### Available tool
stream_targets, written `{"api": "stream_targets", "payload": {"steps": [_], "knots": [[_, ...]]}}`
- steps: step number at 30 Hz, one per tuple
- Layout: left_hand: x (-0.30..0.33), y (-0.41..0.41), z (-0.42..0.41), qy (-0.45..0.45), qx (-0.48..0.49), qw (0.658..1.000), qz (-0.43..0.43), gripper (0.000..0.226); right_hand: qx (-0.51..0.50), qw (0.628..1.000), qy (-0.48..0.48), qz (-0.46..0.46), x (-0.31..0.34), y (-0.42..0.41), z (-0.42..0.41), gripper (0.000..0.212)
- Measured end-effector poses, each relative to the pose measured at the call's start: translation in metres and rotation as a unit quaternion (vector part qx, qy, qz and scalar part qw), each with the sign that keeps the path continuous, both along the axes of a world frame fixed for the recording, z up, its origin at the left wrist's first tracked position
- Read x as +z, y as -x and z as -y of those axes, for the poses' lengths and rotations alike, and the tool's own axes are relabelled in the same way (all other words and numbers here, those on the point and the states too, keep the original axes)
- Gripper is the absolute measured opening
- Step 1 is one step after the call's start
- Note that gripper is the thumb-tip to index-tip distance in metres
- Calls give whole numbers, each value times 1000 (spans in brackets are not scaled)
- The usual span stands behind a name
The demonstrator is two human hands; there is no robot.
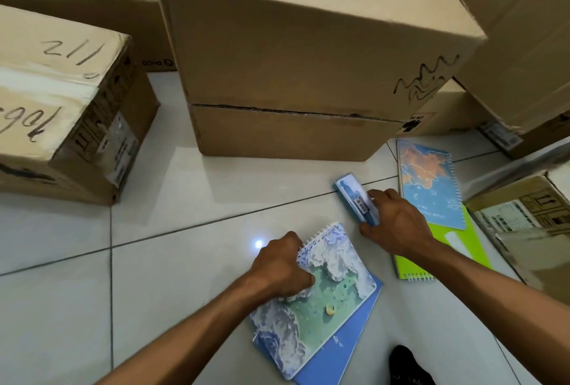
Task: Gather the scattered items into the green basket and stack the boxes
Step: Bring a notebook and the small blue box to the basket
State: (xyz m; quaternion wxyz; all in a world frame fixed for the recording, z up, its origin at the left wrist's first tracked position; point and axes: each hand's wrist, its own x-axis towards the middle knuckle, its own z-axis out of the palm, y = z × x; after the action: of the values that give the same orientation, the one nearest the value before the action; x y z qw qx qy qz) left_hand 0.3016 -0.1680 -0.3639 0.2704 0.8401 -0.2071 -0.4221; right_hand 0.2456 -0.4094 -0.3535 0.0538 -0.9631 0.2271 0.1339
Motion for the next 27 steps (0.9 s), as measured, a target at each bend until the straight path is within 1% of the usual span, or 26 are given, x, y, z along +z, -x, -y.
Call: {"api": "stream_targets", "payload": {"steps": [3,6,8,11,13,15,20,23,25,27], "knots": [[8,-14,-11,19,5,1000,1,54,15,999,-25,19,3,0,-3,73],[19,-37,-43,46,53,997,-10,53,60,996,-57,37,12,-5,-16,74],[28,-56,-72,69,97,993,-19,47,124,989,-66,41,21,-13,-30,74],[45,-79,-124,94,177,980,-22,44,237,968,-56,58,39,-37,-63,69],[59,-90,-158,121,233,965,-27,41,275,957,-55,78,54,-60,-90,67],[75,-95,-198,144,289,946,-23,43,310,943,-59,101,71,-87,-125,68],[113,-86,-299,177,374,910,13,46,413,898,-69,132,111,-137,-219,64],[126,-68,-354,183,447,875,36,42,482,863,-78,132,129,-155,-279,70],[131,-51,-394,185,500,844,53,39,532,832,-89,132,137,-164,-325,76],[131,-38,-425,177,554,811,67,43,565,807,-101,139,144,-170,-362,77]]}}
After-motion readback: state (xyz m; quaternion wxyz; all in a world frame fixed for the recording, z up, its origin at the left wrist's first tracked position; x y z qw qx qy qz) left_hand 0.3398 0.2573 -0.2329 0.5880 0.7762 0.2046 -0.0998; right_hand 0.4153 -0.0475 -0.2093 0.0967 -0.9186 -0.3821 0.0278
